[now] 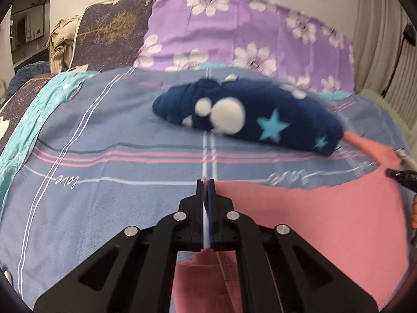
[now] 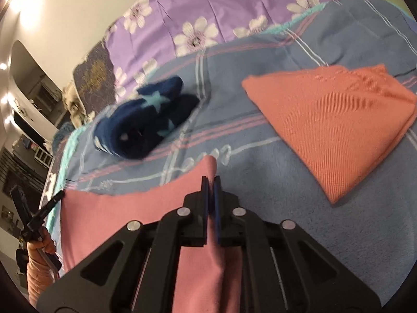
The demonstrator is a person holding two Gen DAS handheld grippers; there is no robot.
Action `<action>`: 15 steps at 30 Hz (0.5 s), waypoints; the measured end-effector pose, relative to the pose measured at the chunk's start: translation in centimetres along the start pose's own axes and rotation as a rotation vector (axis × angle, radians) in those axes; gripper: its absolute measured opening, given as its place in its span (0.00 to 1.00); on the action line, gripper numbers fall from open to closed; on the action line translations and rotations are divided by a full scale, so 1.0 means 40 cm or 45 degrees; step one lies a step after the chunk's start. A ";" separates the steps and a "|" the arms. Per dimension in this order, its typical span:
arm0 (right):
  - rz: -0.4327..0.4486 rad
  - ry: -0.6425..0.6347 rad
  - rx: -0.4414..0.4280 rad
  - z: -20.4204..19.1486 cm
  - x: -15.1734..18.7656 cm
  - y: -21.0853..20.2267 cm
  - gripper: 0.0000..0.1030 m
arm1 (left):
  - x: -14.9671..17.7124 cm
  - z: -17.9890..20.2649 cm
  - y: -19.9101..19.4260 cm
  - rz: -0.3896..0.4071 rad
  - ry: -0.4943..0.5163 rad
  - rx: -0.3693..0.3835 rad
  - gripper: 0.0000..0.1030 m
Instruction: Fold small clothes
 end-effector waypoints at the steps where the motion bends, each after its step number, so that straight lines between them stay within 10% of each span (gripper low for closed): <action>1: 0.001 0.011 -0.003 0.007 0.005 -0.005 0.09 | 0.014 -0.004 0.010 -0.012 0.005 -0.039 0.06; 9: 0.013 -0.053 0.033 0.047 0.093 -0.167 0.22 | 0.084 0.038 -0.128 0.031 0.041 0.099 0.47; 15: -0.067 -0.131 0.038 0.061 0.187 -0.222 0.11 | 0.176 0.302 -0.277 0.006 0.256 0.393 0.48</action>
Point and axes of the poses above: each gripper's, at about its wrist camera, not at the fingertips, and y roughly the way its jaws point, z to its right, x to its underside, the point moved 3 cm from there along y, roughly the way its jaws point, and after that the axes turned 9 degrees about -x, right-handed, at the moved point
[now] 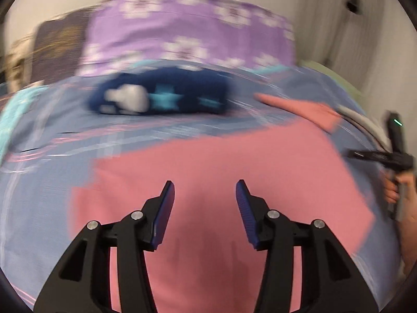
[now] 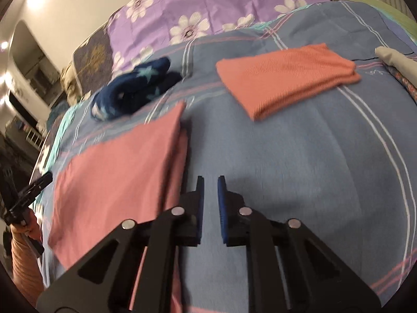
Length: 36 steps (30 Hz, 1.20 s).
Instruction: Fold small clothes
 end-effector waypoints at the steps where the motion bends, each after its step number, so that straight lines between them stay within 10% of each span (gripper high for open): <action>1: -0.012 -0.006 -0.021 -0.001 0.013 -0.003 0.11 | 0.011 0.066 -0.002 -0.017 0.043 0.052 0.48; 8: -0.019 -0.080 -0.160 -0.020 0.080 -0.034 0.13 | 0.076 0.418 0.007 -0.109 0.280 0.268 0.61; 14: 0.021 -0.003 -0.249 0.035 0.115 -0.021 0.11 | 0.094 0.600 0.030 -0.133 0.389 0.304 0.61; 17: 0.041 -0.004 -0.292 0.036 0.113 -0.033 0.11 | 0.111 0.650 0.042 -0.112 0.476 0.174 0.61; 22: 0.036 0.013 -0.349 0.043 0.118 -0.033 0.16 | 0.144 0.678 0.072 -0.140 0.557 0.021 0.58; 27: 0.037 0.011 -0.360 0.042 0.118 -0.034 0.17 | 0.144 0.595 0.079 -0.210 0.345 0.060 0.21; 36: 0.037 0.000 -0.361 0.038 0.128 -0.038 0.21 | 0.136 0.573 0.088 -0.237 0.239 0.107 0.18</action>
Point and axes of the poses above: each gripper's, at about its wrist camera, not at the fingertips, and y roughly the way its jaws point, z to its right, x to its underside, the point moved 3 cm from there along y, roughly the way its jaws point, and after that the axes turned 9 degrees about -x, right-handed, at the moved point
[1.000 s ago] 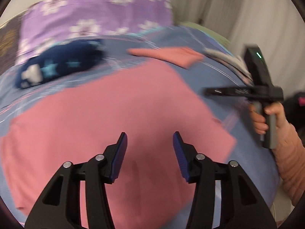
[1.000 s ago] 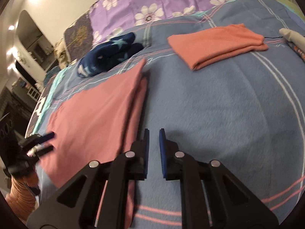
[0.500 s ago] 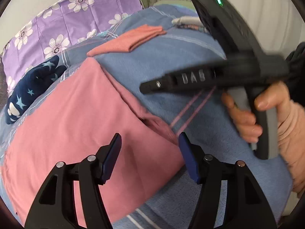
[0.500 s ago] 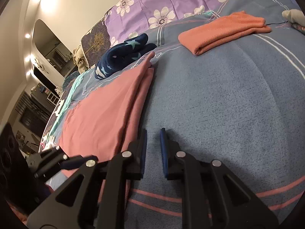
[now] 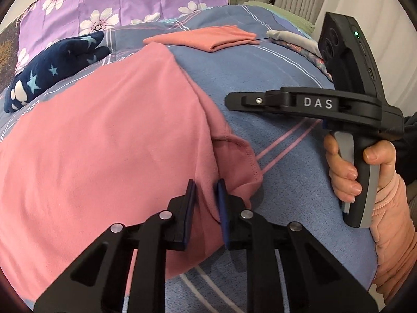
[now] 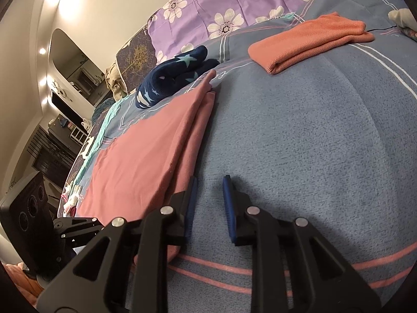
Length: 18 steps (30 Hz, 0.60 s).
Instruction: Fold small clothes
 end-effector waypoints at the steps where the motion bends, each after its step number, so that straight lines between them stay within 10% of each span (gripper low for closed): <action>1: 0.000 -0.003 -0.002 -0.002 0.000 0.000 0.22 | 0.006 0.004 -0.005 0.004 0.003 -0.002 0.18; 10: -0.024 -0.073 -0.009 -0.026 0.002 0.011 0.36 | 0.008 -0.034 -0.051 0.083 -0.063 -0.022 0.33; 18: -0.022 -0.058 -0.024 -0.020 0.005 0.007 0.36 | 0.000 0.082 -0.095 0.211 0.178 -0.035 0.44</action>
Point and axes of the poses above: each gripper's, at about its wrist camera, not at the fingertips, and y roughly the way its jaws point, z to its right, x to its underside, the point moved 3 cm from there along y, roughly the way its jaws point, and after that the axes turned 9 degrees about -x, right-handed, at the moved point
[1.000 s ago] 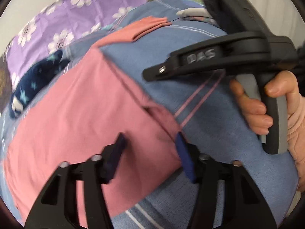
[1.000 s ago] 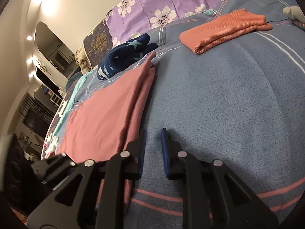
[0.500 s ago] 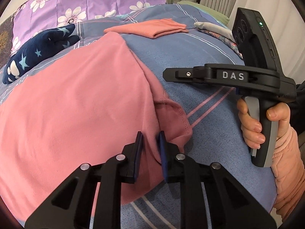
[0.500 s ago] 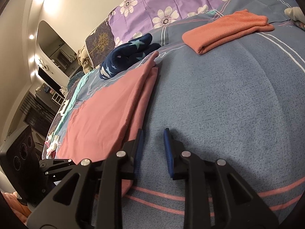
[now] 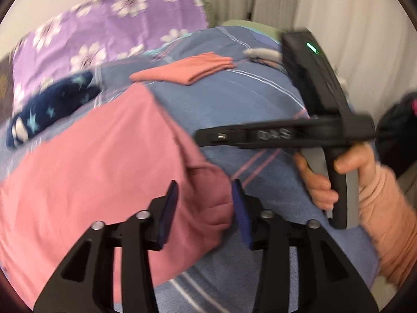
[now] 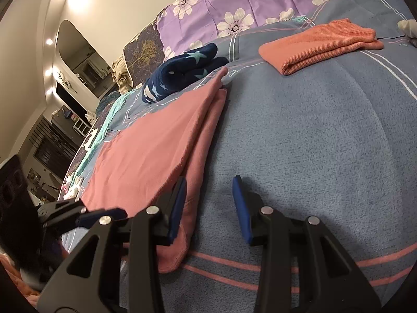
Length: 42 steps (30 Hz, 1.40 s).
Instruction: Fold small clothes
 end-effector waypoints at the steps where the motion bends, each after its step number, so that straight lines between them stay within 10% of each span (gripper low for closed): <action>1: 0.001 0.000 0.000 -0.001 0.000 0.000 0.36 | 0.000 0.016 0.003 0.007 0.041 -0.030 0.44; 7: -0.005 -0.105 -0.018 -0.049 0.005 -0.046 0.13 | 0.010 -0.005 -0.011 -0.008 0.016 -0.011 0.44; 13: -0.214 -0.272 -0.148 -0.143 0.080 -0.029 0.13 | 0.044 -0.101 -0.036 -0.021 -0.038 -0.091 0.49; 20: -0.368 -0.278 -0.146 -0.132 0.094 0.055 0.44 | 0.071 -0.173 -0.013 -0.081 -0.157 -0.097 0.50; 23: -0.396 -0.297 -0.129 -0.132 0.098 0.051 0.03 | 0.075 -0.159 -0.008 -0.082 -0.126 -0.094 0.52; 33: -0.294 -0.258 -0.261 -0.108 0.122 -0.083 0.00 | 0.042 -0.076 -0.009 -0.032 -0.038 0.047 0.57; 39: -0.197 -0.194 -0.018 -0.065 0.049 -0.087 0.04 | 0.016 0.029 0.061 -0.084 0.102 -0.074 0.57; 40: -0.189 -0.166 0.023 -0.054 0.020 -0.078 0.04 | 0.015 0.034 0.076 -0.108 0.099 -0.099 0.54; 42: -0.184 -0.140 0.087 -0.043 -0.025 -0.057 0.04 | 0.014 0.042 0.095 -0.143 0.085 -0.085 0.12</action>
Point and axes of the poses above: each gripper's, at about its wrist camera, not at the fingertips, and y roughly the way its jaws point, z to its right, x to its underside, the point moved 3 cm from there along y, roughly the way its jaws point, and after that the axes turned 9 degrees about -x, right-handed, at the moved point
